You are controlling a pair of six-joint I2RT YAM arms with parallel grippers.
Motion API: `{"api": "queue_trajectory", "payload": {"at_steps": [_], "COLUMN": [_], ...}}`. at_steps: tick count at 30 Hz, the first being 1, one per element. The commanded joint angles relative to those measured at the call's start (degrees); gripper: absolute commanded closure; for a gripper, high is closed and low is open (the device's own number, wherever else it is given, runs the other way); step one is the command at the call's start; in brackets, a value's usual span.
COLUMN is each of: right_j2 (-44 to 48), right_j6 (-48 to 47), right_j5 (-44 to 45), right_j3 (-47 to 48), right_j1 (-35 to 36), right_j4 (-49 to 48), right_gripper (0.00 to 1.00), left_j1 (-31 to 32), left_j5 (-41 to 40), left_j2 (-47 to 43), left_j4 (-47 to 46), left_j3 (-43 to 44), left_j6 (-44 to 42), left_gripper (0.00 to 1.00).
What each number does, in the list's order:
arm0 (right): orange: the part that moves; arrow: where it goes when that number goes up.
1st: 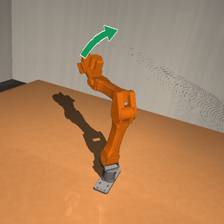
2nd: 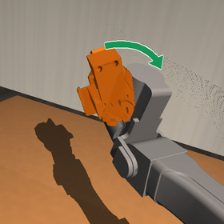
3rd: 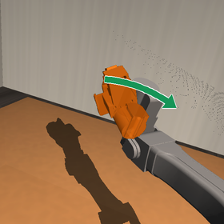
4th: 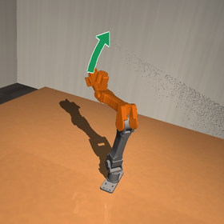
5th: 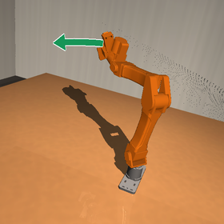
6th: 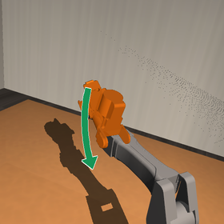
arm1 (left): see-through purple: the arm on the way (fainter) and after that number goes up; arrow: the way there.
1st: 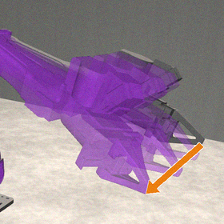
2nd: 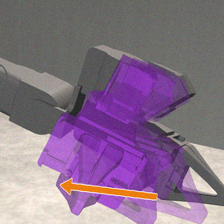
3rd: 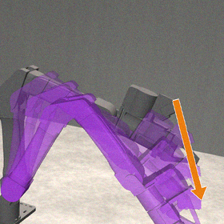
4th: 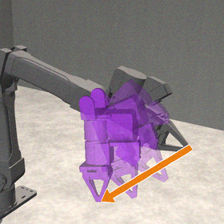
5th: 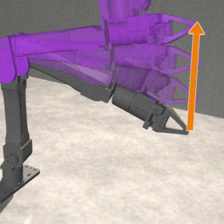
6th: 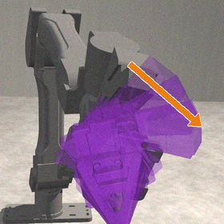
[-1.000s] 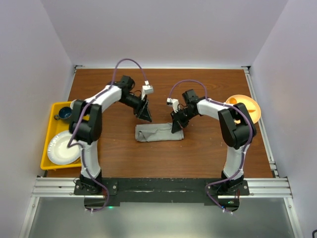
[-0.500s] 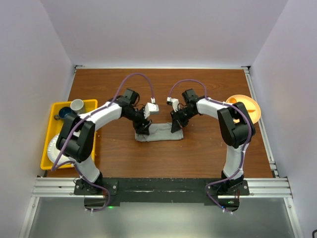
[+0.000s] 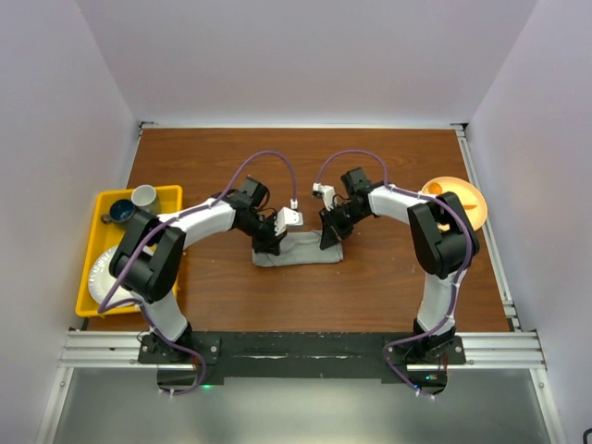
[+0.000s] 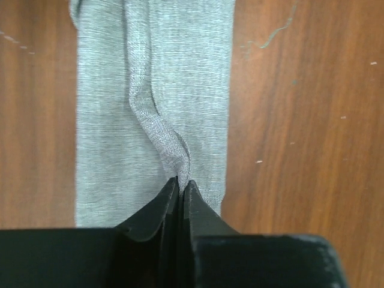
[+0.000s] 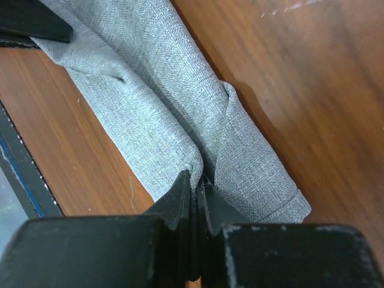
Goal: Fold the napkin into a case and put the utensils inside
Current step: Fold the 2/3-rectangle-folded napkin at the center of the board.
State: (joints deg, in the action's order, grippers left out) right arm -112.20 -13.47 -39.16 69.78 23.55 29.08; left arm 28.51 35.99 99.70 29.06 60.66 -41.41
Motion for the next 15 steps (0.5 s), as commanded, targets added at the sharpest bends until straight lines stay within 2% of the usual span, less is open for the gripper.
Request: {"api": "queue_trajectory", "payload": {"at_steps": [1, 8, 15], "right_j2": [1.19, 5.59, 1.99], "right_j6": [-2.08, -2.52, -1.82], "right_j5": [3.56, 2.16, 2.33], "right_j3": [-4.12, -5.36, -2.02], "right_j1": [0.18, 0.27, 0.27], "right_j4": [4.58, 8.00, 9.15], "right_gripper": [1.00, 1.00, 1.00], "left_j1": [-0.04, -0.21, -4.51], "left_j5": [6.63, 9.80, 12.26], "left_j2": [-1.35, -4.43, 1.98], "left_j4": [4.95, 5.93, 6.01], "left_j3": [-1.42, -1.78, 4.54], "left_j6": [-2.27, -0.26, 5.89], "left_gripper": [1.00, 1.00, 1.00]}}
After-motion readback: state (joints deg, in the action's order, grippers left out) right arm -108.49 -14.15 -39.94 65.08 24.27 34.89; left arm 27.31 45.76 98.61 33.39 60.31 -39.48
